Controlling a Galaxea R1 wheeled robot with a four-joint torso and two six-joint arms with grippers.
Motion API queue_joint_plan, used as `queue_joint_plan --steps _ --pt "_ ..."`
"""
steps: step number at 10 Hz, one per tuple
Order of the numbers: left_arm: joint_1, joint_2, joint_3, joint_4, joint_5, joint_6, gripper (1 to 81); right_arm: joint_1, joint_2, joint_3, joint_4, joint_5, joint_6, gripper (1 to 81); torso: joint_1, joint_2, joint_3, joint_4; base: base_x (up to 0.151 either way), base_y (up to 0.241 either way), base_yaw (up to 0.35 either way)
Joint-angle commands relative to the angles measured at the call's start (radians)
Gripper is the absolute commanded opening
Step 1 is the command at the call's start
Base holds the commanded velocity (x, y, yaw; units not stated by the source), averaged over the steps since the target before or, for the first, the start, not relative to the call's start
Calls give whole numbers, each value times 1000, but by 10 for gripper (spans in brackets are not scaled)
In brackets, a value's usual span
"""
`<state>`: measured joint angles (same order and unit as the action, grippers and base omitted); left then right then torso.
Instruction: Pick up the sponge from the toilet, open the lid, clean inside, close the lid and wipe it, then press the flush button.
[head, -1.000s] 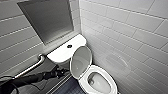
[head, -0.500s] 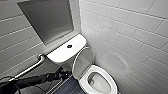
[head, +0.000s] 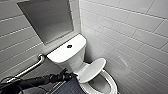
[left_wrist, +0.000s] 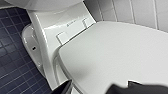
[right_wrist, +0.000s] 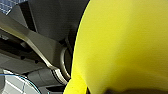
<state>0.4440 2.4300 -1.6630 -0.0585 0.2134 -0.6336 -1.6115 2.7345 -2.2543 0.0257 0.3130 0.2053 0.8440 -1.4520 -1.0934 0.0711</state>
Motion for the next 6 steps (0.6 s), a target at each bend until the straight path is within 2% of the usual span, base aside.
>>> queue_joint_plan --steps 1,3,5,6 --pt "96 -138 181 247 121 107 811 -9 -10 4 8 -86 -1 10 0 0 0 0 0 0 0" --pt "324 -216 204 395 123 186 811 -9 12 -49 10 -86 6 10 0 0 0 0 0 0 0" --pt "534 -183 100 486 129 192 811 -9 43 -82 0 -87 6 10 0 0 0 0 0 0 0" --pt "621 -146 34 497 136 192 811 -9 49 -83 -1 -86 -3 10 0 0 0 0 0 0 0"
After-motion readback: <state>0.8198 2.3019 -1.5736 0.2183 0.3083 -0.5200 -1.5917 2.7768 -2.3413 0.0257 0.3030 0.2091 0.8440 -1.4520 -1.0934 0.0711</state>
